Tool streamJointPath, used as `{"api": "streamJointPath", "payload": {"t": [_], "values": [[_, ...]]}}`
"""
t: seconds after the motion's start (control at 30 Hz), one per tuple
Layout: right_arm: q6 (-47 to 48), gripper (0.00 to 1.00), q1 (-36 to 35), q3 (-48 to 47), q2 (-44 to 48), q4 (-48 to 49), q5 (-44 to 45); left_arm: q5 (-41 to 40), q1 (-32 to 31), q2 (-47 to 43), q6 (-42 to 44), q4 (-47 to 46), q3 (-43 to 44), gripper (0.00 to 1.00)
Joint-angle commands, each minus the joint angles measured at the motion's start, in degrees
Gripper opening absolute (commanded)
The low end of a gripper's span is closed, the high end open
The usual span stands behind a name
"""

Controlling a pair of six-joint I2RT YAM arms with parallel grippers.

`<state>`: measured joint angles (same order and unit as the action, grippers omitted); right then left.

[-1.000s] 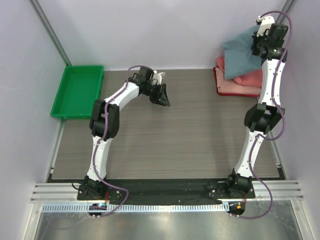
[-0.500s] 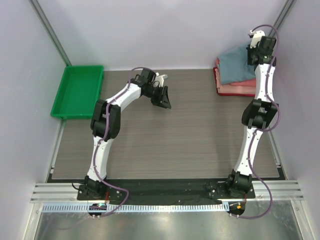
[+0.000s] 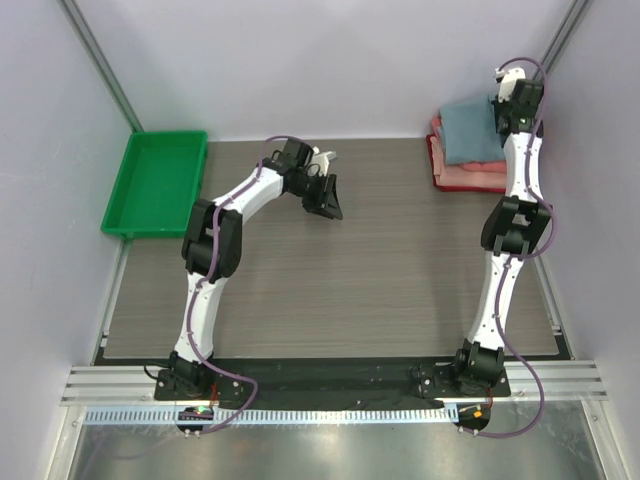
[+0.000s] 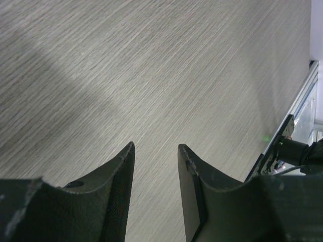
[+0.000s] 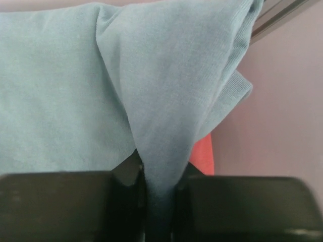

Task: Fold and stack the t-shirts
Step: Neatly place the folded tshirt to the corner, then reset both grippers

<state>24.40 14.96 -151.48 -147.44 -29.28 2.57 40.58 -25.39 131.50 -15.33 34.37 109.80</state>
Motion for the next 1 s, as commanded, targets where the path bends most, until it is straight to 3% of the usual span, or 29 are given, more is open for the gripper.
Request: {"api": "streamJointPath", "payload": {"t": [0.0, 0.07, 0.1, 0.13, 0.23, 0.33, 0.43, 0.47, 0.53, 0.57, 0.6, 0.7, 0.73, 0.8, 0.83, 0.97], "values": [[2.05, 0.21, -0.02, -1.37, 0.65, 7.47, 6.21, 0.12, -0.36, -3.18, 0.66, -0.18, 0.42, 0.41], [2.84, 0.55, -0.46, 0.3, 1.45, 10.98, 11.29, 0.29, -0.37, -3.27, 0.48, -0.09, 0.68, 0.41], [3.45, 0.92, -1.33, 1.09, 2.15, 12.91, 18.71, 0.29, -0.28, -3.27, 0.31, -0.18, 0.77, 0.41], [3.81, 0.99, -1.77, 1.79, 3.89, 14.41, 21.75, 0.29, -0.28, -3.27, 0.3, -0.18, 1.12, 0.41], [2.59, 1.0, -3.62, 4.87, 10.29, 15.13, 26.87, 0.38, 0.34, -3.79, 0.13, -0.09, 1.91, 0.43], [-1.52, 1.0, -5.81, 7.69, 17.15, 10.41, 23.81, -0.41, 1.56, -4.94, 1.0, 0.61, 3.13, 0.46], [-3.84, 1.0, -9.58, 18.46, 24.98, 9.67, 15.14, -4.88, 2.88, -6.78, 3.63, 2.27, 5.5, 0.53], [-4.36, 1.0, -10.73, 27.03, 30.49, 10.63, 13.36, -6.29, 3.15, -7.39, 4.51, 2.89, 6.21, 0.57], [-5.24, 1.0, -13.45, 35.68, 35.61, 10.82, 4.7, -11.56, 3.59, -9.07, 7.23, 3.51, 8.76, 0.76], [-6.29, 1.0, -16.6, 44.6, 38.68, 11.69, 3.33, -13.66, 3.76, -9.59, 8.2, 3.77, 9.72, 0.84], [-7.69, 1.0, -18.11, 49.3, 43.85, 13.18, 1.49, -17.08, 3.85, -10.9, 9.34, 4.12, 11.04, 1.0], [-16.82, 1.0, -22.51, 63.21, 52.3, 17.85, -5.54, -24.38, 3.94, -12.76, 12.95, 3.95, 12.1, 1.0], [-19.28, 1.0, -23.39, 65.41, 53.64, 18.9, -6.08, -30.5, 3.85, -13.72, 13.39, 3.86, 11.93, 1.0], [-27.01, 1.0, -26.82, 70.26, 55.58, 19.17, -2.84, -36.68, 3.94, -14.69, 14.1, 3.51, 10.62, 1.0], [-28.34, 1.0, -28.04, 71.57, 56.98, 19.26, 0.56, -42.37, 3.94, -15.65, 14.02, 3.34, 9.74, 1.0], [-29.85, 1.0, -30.96, 75.89, 60.16, 19.35, 6.21, -50.15, 3.85, -19.87, 14.19, 2.73, 4.12, 1.0]]}}
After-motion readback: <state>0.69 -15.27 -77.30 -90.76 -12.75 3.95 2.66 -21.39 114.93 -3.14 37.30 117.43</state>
